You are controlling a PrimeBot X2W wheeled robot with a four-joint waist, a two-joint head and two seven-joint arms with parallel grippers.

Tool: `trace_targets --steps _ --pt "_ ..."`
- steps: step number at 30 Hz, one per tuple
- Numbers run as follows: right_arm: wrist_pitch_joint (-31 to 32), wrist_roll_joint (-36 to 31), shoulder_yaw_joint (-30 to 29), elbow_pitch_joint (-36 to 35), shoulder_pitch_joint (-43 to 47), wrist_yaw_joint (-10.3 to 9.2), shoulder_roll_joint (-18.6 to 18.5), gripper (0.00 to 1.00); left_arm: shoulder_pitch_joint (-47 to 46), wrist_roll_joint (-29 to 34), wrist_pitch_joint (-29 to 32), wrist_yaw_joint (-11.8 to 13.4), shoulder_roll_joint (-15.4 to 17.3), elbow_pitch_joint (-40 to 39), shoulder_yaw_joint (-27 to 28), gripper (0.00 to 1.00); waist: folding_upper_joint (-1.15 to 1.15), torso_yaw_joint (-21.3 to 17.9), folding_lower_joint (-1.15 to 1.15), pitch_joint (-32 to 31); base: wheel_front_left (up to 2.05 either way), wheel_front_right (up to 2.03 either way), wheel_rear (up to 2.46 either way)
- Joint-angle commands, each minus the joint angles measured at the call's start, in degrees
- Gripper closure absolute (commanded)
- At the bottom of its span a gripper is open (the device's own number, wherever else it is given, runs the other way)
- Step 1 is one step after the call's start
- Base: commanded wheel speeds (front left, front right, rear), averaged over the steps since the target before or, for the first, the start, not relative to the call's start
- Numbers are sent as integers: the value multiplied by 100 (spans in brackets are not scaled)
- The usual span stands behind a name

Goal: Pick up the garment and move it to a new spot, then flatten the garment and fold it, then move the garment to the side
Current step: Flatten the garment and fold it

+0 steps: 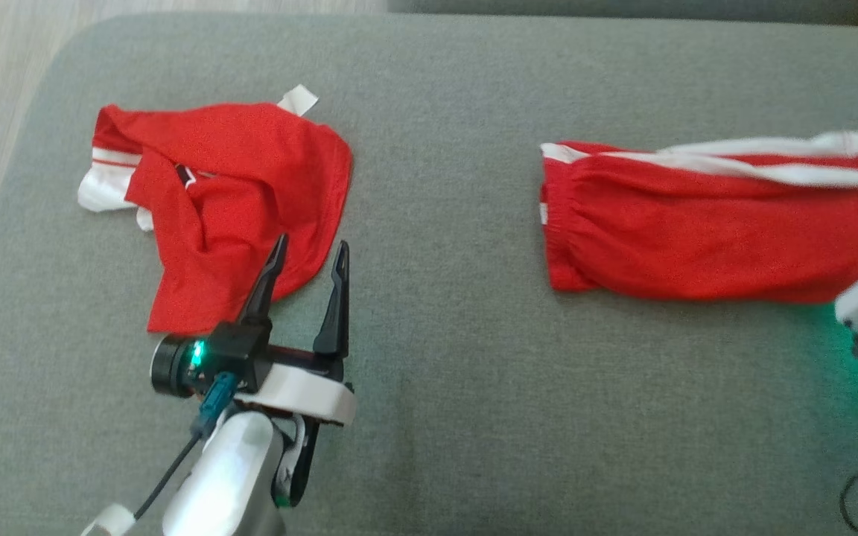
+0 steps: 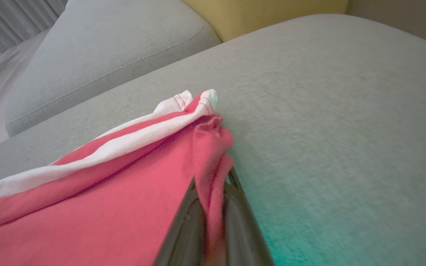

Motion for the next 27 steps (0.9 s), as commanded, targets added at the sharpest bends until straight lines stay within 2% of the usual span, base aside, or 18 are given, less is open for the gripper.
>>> trace_targets --steps 1,6,14,22,27 --pt "-104 88 1 -282 99 39 -71 100 -16 47 -55 -10 61 -154 242 0 0 -70 1 -104 0 0 0" --pt "-132 166 -223 -663 487 39 -37 100 111 73 -55 -23 44 -177 264 0 0 -106 1 -174 0 0 0" --pt "-124 269 -326 -1299 593 39 314 100 167 118 -55 -64 24 -121 255 0 0 -39 1 -269 0 0 0" --pt "-4 825 203 -2176 645 39 829 100 253 116 -55 -67 25 -39 278 0 0 109 1 -512 0 0 0" --pt "167 1396 901 -2823 789 39 1093 100 336 101 -55 -75 28 -5 284 0 0 224 1 -678 0 0 0"
